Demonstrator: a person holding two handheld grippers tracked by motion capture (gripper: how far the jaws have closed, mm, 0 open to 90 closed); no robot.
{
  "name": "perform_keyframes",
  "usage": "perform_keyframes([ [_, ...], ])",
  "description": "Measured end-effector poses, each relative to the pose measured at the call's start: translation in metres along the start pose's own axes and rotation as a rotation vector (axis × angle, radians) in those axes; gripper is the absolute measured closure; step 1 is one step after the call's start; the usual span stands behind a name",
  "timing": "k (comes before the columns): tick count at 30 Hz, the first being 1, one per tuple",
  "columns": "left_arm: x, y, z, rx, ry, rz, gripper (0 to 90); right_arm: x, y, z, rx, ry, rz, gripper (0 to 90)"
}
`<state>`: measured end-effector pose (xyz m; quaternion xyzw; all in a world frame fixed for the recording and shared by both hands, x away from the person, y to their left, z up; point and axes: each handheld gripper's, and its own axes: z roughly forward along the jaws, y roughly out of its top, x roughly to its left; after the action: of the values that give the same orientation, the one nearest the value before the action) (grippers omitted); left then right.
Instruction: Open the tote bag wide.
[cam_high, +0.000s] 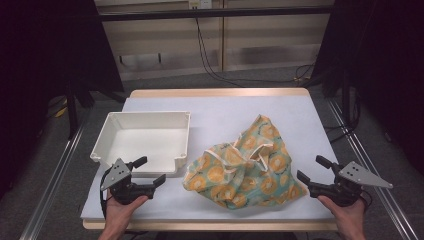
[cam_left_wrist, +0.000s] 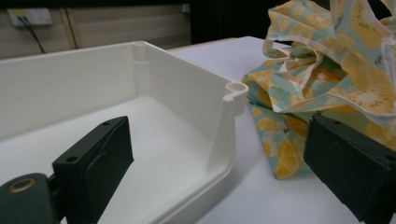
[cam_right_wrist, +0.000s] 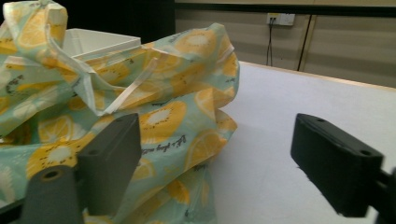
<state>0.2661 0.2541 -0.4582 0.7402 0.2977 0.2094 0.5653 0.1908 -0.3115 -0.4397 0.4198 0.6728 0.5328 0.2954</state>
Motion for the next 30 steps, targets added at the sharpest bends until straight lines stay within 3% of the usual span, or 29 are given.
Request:
perform_keyframes([
  [7,0.000,0.000,0.002,0.041,-0.038,-0.017,17.1,0.001,0.002,-0.002,0.029,0.066,0.032,27.3],
  [9,0.000,-0.001,0.004,0.045,-0.034,-0.026,17.1,0.001,0.003,-0.002,0.040,0.094,0.034,32.2],
  [10,0.001,-0.001,0.006,0.051,-0.053,-0.038,17.1,0.002,0.004,-0.002,0.051,0.126,0.038,34.6],
  [12,0.000,-0.001,0.007,0.059,-0.055,-0.026,17.2,0.003,0.005,-0.002,0.066,0.156,0.041,37.8],
  [17,-0.001,-0.001,0.008,0.065,-0.053,-0.038,17.2,0.005,0.007,0.000,0.080,0.208,0.040,41.3],
  [18,-0.001,-0.001,0.008,0.069,-0.057,-0.041,17.2,0.008,0.010,0.000,0.082,0.236,0.037,43.6],
  [30,0.001,-0.001,0.004,0.077,-0.061,-0.039,19.0,0.022,0.024,0.015,0.116,0.334,0.016,49.3],
])
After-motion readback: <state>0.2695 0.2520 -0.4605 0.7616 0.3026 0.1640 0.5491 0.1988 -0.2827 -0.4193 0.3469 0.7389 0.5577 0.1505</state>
